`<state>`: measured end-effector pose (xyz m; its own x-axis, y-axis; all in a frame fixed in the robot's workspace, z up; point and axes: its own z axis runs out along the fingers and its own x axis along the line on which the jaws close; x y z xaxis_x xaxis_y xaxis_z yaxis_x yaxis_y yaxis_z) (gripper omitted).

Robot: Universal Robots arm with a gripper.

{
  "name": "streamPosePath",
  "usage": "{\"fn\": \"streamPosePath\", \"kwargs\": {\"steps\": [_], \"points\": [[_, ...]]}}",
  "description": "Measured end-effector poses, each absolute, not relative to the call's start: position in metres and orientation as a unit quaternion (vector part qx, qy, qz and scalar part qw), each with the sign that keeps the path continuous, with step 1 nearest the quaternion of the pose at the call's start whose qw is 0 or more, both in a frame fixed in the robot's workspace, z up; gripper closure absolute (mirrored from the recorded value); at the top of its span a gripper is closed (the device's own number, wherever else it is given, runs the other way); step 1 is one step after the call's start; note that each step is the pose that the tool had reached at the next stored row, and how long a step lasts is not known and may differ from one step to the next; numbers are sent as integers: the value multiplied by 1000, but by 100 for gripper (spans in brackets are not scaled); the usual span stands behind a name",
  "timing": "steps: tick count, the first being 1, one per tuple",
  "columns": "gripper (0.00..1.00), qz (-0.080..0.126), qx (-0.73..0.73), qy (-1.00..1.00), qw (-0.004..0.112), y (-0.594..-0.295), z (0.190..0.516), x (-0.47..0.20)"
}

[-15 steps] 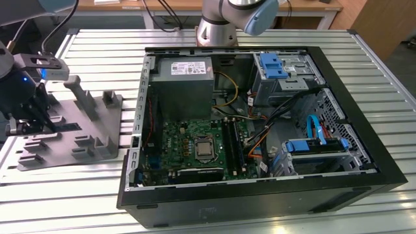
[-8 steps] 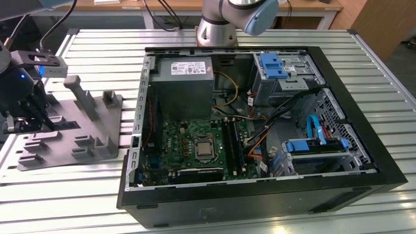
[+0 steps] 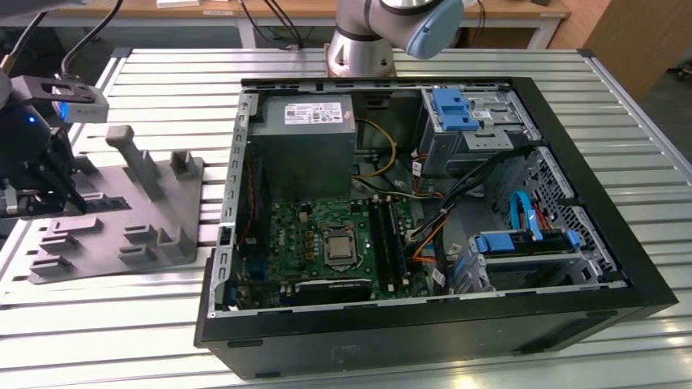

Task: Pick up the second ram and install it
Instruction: 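Pick up the second ram and move it above second insertion slot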

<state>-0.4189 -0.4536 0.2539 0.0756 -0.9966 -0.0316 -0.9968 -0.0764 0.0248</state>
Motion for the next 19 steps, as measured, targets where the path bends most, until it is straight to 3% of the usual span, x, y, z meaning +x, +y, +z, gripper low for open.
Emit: {"fn": "streamPosePath", "kwargs": {"steps": [19], "points": [[86,21,-733,680,2,-454,274,-419]]}}
